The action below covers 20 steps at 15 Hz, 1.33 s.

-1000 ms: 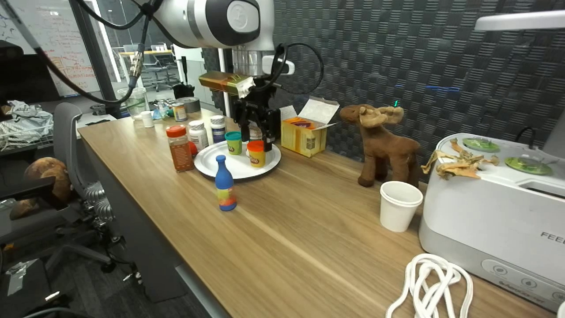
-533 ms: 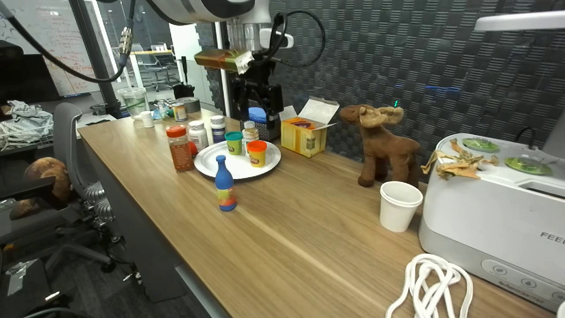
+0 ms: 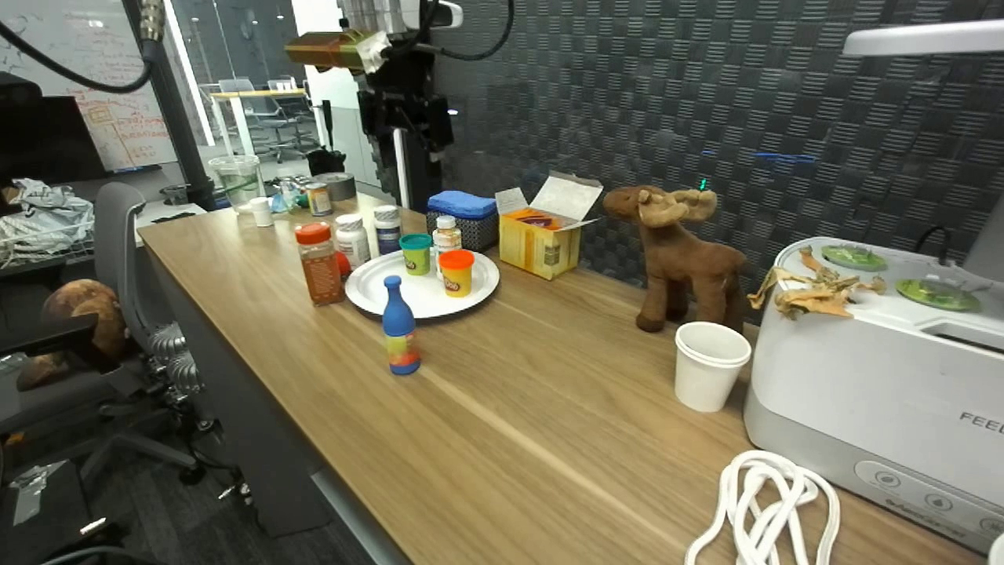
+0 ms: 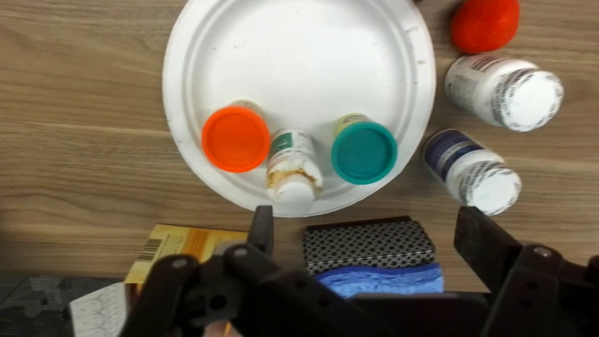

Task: Pick up all the objects surrounding the white plate and arrange them on the plate

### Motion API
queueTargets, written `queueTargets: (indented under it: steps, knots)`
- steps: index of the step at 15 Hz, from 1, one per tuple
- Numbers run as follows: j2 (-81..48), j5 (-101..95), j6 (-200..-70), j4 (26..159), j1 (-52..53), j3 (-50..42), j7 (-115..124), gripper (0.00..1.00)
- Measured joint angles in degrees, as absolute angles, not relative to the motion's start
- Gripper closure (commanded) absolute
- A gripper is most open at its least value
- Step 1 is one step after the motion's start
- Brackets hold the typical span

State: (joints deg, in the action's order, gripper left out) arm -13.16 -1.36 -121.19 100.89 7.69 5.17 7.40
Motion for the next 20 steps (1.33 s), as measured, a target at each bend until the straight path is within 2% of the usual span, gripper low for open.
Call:
queueTargets:
  steps: [7,20]
  knots:
    - [-16.3,-2.3,-120.1,100.8,12.4,8.6,8.0,0.00]
    - [-23.1,-8.9,-127.3,97.3,14.5,8.2,6.3,0.00]
